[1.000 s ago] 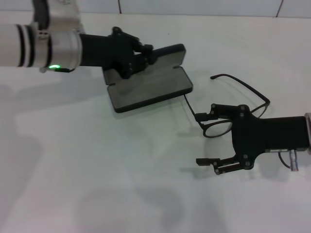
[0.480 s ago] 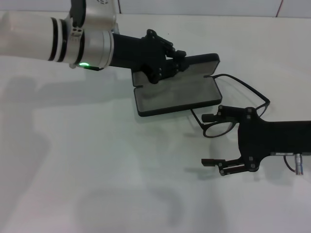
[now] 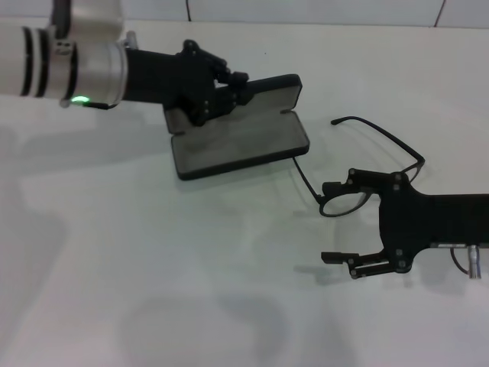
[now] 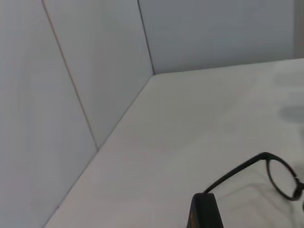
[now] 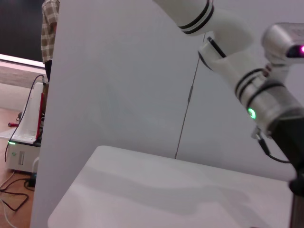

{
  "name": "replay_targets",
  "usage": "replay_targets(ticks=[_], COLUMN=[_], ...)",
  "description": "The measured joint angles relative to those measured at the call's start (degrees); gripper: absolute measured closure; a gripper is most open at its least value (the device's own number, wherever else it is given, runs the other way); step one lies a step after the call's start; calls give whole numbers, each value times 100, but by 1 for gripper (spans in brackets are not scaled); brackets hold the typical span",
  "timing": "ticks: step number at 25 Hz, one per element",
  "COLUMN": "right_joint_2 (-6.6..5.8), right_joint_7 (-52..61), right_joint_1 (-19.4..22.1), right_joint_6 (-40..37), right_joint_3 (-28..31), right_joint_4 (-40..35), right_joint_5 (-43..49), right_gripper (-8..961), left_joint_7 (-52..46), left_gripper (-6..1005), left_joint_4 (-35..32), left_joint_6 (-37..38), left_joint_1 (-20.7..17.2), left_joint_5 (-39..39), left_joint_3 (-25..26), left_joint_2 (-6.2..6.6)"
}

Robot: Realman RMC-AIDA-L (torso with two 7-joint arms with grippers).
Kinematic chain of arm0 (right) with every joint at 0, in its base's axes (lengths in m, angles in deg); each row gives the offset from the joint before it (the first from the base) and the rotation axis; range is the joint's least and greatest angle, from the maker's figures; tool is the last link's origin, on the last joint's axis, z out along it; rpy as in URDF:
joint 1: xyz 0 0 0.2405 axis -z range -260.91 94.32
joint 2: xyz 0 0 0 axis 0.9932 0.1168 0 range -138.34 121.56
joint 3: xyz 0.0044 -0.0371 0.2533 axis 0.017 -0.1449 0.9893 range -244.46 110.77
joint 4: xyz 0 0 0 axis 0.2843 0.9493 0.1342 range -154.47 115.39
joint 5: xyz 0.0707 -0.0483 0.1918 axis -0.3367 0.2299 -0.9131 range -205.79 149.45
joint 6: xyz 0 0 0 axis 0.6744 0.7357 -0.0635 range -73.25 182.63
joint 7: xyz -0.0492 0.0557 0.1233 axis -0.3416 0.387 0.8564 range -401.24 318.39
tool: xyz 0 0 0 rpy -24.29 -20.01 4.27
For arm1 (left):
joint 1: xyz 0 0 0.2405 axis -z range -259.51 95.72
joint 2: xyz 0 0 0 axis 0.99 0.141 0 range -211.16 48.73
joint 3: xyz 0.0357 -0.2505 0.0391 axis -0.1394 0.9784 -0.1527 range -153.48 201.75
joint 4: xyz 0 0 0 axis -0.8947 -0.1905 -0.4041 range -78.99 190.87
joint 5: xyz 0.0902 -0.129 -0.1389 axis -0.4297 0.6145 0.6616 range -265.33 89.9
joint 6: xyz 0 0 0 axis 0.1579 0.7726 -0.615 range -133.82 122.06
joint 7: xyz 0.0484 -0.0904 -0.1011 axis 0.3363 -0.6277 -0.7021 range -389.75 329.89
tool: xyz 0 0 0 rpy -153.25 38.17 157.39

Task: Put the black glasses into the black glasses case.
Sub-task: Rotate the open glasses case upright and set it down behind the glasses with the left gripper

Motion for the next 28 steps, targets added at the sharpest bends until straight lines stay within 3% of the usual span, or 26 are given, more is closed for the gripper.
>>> replay_targets(ticks=[7, 17, 28], right_joint_2=[-3, 19, 71], right_joint_7=[-2, -2, -2], right_joint_1=[-57, -55, -55], right_joint_6=[31, 41, 22], right_joint_3=[-1, -1, -1], right_joint_4=[-19, -56, -64], right_joint_5=[3, 8, 8], right_gripper=[97, 98, 97], left_joint_7=[147, 499, 752], left_gripper=[790, 789, 788], left_joint_4=[378, 359, -219], left_joint_6=[217, 187, -85], left_joint_1=[-205, -334, -141], left_joint_5=[1, -272, -426], left_joint_3=[-1, -10, -10], left_joint_2=[-30, -97, -119])
